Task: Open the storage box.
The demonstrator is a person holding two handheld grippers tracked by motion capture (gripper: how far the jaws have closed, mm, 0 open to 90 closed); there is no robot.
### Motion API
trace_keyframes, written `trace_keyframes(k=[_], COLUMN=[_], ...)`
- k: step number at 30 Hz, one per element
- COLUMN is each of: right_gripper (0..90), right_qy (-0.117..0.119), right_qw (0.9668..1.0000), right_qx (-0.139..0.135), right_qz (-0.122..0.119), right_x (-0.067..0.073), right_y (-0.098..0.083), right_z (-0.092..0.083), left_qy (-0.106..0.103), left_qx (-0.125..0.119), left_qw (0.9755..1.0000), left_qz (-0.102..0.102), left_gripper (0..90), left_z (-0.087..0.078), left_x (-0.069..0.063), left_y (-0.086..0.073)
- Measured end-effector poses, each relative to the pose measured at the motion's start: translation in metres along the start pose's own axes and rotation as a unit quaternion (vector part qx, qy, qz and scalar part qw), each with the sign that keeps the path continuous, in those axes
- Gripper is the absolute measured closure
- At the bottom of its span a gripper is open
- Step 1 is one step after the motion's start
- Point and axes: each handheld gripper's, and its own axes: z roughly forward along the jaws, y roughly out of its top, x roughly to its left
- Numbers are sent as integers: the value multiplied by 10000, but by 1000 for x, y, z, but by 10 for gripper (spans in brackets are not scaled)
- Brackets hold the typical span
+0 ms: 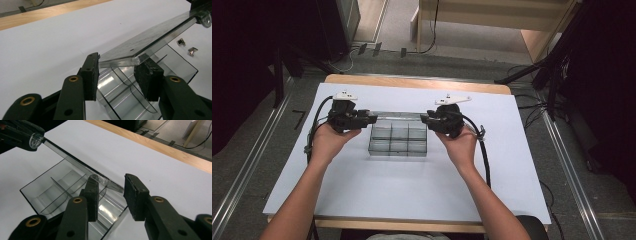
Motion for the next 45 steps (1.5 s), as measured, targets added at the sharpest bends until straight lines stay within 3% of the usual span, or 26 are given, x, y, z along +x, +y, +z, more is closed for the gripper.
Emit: trace_keyframes(k=[20, 45], right_gripper=[693, 681], right_qy=[-92, -213], right_qw=[9995, 9988], right_qx=[-34, -95], right_qz=[286, 420], right_x=[-14, -22], right_y=[7, 8], right_z=[17, 38], left_qy=[87, 171], left_qx=[-7, -135], left_qw=[9999, 9991], left_qz=[-98, -361], left_gripper=[608, 628], left_z=[15, 29], left_x=[13, 21], left_y=[15, 14])
